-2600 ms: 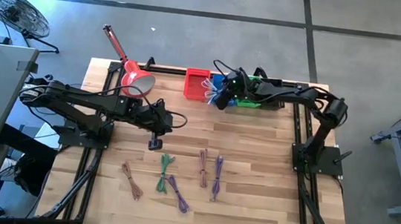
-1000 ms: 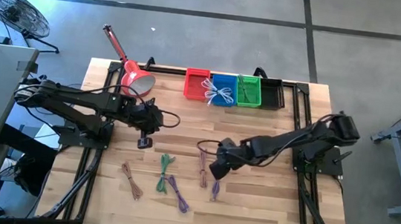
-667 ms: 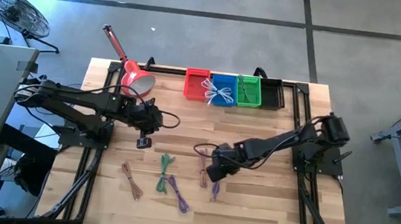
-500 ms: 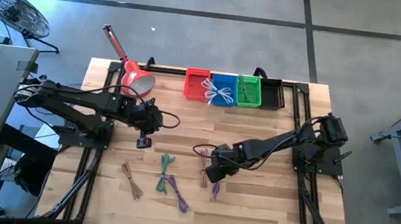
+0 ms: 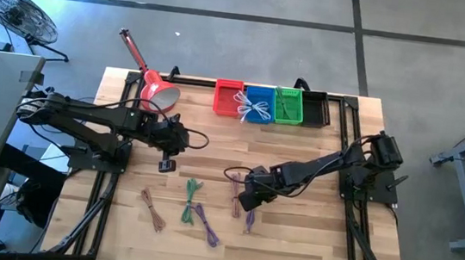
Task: Pick & Place USB Port
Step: Put the right purple charger cable into the black bin, then put the left pink charger cable into the orange bin
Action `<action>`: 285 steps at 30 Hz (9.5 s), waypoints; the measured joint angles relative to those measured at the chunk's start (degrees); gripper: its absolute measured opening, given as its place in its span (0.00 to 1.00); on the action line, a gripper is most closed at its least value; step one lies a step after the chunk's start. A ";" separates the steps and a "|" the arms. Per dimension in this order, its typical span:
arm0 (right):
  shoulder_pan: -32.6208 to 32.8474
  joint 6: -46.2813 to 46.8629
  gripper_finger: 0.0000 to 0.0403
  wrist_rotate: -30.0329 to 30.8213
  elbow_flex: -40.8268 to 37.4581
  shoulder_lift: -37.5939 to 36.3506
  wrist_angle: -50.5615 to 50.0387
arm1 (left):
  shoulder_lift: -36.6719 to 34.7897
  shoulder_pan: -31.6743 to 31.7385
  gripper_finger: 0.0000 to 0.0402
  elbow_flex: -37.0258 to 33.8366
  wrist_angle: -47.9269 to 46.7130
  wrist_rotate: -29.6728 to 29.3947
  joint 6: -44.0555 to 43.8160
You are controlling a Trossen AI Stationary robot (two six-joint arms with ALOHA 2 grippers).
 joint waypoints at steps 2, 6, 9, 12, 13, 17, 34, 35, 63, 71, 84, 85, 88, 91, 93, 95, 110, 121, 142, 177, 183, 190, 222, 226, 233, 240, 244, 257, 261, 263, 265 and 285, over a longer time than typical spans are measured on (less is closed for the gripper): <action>0.00 -0.06 0.35 0.85 0.00 0.14 0.02 | 0.00 0.02 0.00 0.00 0.02 0.00 0.39; 0.00 -0.04 0.35 0.71 0.02 1.46 0.65 | 0.00 0.01 0.00 0.00 0.03 0.00 0.40; -0.14 -0.08 0.35 -0.30 0.04 3.29 1.49 | 0.00 0.00 0.00 0.02 0.00 0.02 0.39; -0.79 -0.41 0.35 -1.98 0.26 4.72 2.00 | 0.00 0.00 0.00 0.02 0.00 0.02 0.39; -1.08 -0.97 0.35 -2.33 0.29 5.35 2.03 | 0.00 0.01 0.00 0.02 0.03 0.02 0.39; -1.94 -3.16 0.34 -2.56 0.34 6.49 1.50 | 0.00 0.00 0.00 0.02 -0.02 0.07 0.34; -2.80 -14.69 0.01 3.54 0.06 5.12 -0.40 | 0.00 0.00 0.00 0.02 -0.06 0.16 0.17; -2.79 -15.04 0.01 4.30 0.00 4.62 -0.29 | 0.00 0.00 0.00 0.02 -0.07 0.17 0.17; -21.08 -26.77 0.00 43.64 -0.04 -40.14 -26.78 | 0.00 0.00 0.00 0.04 6.02 -1.55 1.40; -43.35 -37.23 0.00 38.13 -0.02 -42.11 -29.74 | 0.02 0.00 0.00 0.04 9.97 -1.53 2.89; -58.94 -47.86 0.00 26.48 -0.02 -25.12 -25.75 | 0.07 0.02 0.00 0.04 12.20 -1.33 4.93; -59.15 -48.80 0.00 26.44 -0.02 -23.46 -24.71 | 0.05 0.02 0.00 0.04 12.17 -1.36 4.93; -59.79 -50.34 0.00 25.82 -0.02 -19.00 -21.30 | 0.06 0.02 0.00 0.04 11.92 -1.36 4.93; -60.65 -51.42 0.00 24.46 -0.02 -15.22 -18.00 | 0.07 0.02 0.00 0.04 11.85 -1.36 4.93; -61.19 -52.15 0.00 24.48 -0.02 -13.26 -16.66 | 0.05 0.02 0.00 0.04 11.82 -1.39 4.93; -61.75 -52.64 0.00 24.78 -0.02 -11.75 -15.76 | 0.06 0.02 0.00 0.04 11.82 -1.40 4.93; -63.09 -52.54 0.05 17.03 0.02 -9.38 -15.49 | 1.33 0.02 0.00 0.04 10.57 -1.55 6.42; -63.06 -50.50 0.26 18.84 0.02 -9.38 -16.80 | 6.16 0.02 0.00 0.04 9.23 -1.53 6.40; -50.24 -50.79 0.29 32.20 0.04 -32.54 -17.64 | 5.29 0.02 0.13 0.04 -2.79 11.42 1.01; -11.91 -43.12 0.29 45.09 0.04 -34.21 -17.65 | 6.67 -40.80 0.48 0.07 -10.21 3.73 -17.65; -9.54 -41.62 0.29 44.80 0.04 -34.21 -17.71 | 11.50 -44.84 0.48 0.07 -10.01 0.25 -19.74; -6.07 -40.15 0.29 44.65 0.04 -34.20 -17.71 | 19.02 -44.96 0.48 0.07 -9.13 0.87 -20.81; 13.08 -33.05 0.29 49.64 0.04 -34.18 -17.12 | 32.79 -33.33 0.02 11.04 -25.67 -18.06 -27.91; 15.12 -33.04 0.29 52.41 0.04 -34.18 -16.96 | 32.60 -29.91 0.02 20.27 -36.66 -29.05 -31.59; 15.96 -33.06 0.29 54.32 0.04 -34.18 -16.94 | 24.32 -19.61 0.02 33.17 -43.82 -51.96 -31.35; 15.93 -33.06 0.29 54.19 0.04 -34.18 -18.03 | 11.85 0.37 0.02 37.02 -20.72 -43.36 -12.02; 15.93 -33.07 0.29 54.51 0.04 -34.18 -18.25 | 7.91 15.21 0.02 34.39 2.98 -18.61 -2.62; 18.06 -28.87 0.29 54.64 0.04 -34.12 -23.21 | 15.42 35.31 0.02 16.81 33.34 4.13 -21.91; 19.26 -27.33 0.29 56.50 0.04 -34.12 -24.77 | 18.67 35.67 0.02 9.34 44.72 5.32 -27.33; 19.80 -26.71 0.29 57.39 0.04 -34.12 -25.48 | 20.59 35.67 0.02 6.98 48.84 5.49 -29.87; 20.18 -26.69 0.29 57.88 -0.29 -34.12 -25.23 | 22.49 35.67 0.02 5.54 49.83 5.49 -31.23; 19.91 -28.51 0.29 55.95 -7.15 -34.12 -16.79 | 35.48 35.67 0.02 4.92 54.85 8.31 -40.48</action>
